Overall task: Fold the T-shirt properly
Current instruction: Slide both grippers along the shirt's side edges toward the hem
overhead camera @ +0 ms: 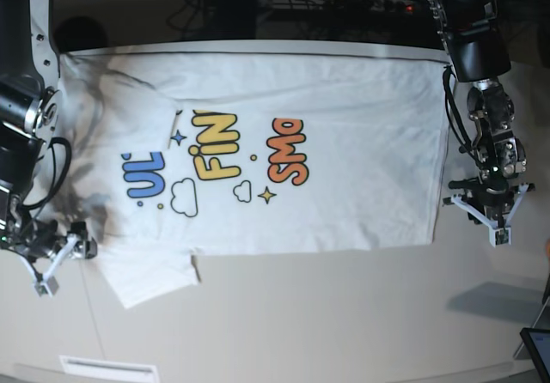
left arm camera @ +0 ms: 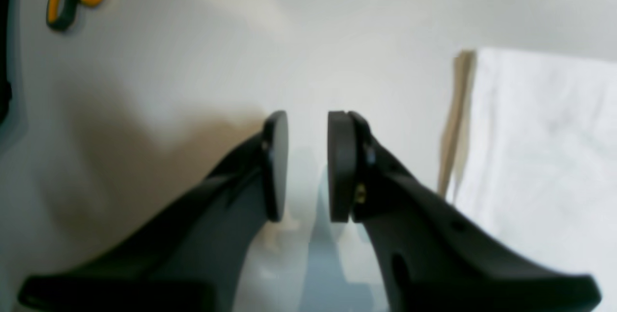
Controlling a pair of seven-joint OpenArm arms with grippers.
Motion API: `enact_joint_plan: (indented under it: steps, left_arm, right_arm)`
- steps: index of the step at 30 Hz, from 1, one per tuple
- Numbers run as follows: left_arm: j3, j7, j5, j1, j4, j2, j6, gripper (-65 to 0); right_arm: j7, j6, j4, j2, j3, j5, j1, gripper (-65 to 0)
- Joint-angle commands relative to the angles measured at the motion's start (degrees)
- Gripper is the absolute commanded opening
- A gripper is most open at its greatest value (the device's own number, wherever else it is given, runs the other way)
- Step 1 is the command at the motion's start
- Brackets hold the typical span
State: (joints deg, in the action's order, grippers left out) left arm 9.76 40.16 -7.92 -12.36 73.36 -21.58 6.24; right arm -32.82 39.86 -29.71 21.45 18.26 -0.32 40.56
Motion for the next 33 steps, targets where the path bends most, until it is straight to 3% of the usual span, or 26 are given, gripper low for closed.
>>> enact_joint_plan:
  steps: [1, 22, 24, 29, 33]
  left_arm:
    - [0.31, -1.35, 0.14, -1.22, 1.23, -1.23, -0.31, -50.1]
    - [0.31, -1.35, 0.32, -1.22, 1.23, -1.23, -0.31, -50.1]
    - [0.31, -1.35, 0.41, -1.22, 1.23, -1.32, -0.31, -50.1]
    - [0.31, -1.26, 0.41, -1.31, 0.88, -1.32, -0.31, -49.9]
    - [0.13, -1.0, 0.06, -1.4, 0.7, -1.32, -0.31, -49.7]
  right_arm:
    - [1.39, 0.14, -0.75, 1.01, 0.24, 0.89, 1.86, -15.5]
    - [2.44, 0.14, -0.66, -0.49, -0.11, 0.89, -0.95, -15.8]
    - [2.44, 0.14, -0.66, -0.49, -0.11, 0.89, -0.95, -19.9]
    - [2.44, 0.14, -0.66, -0.49, -0.11, 0.89, -0.95, -40.2]
    - [2.53, 0.14, -0.66, -0.49, -0.11, 0.89, -0.95, -48.2]
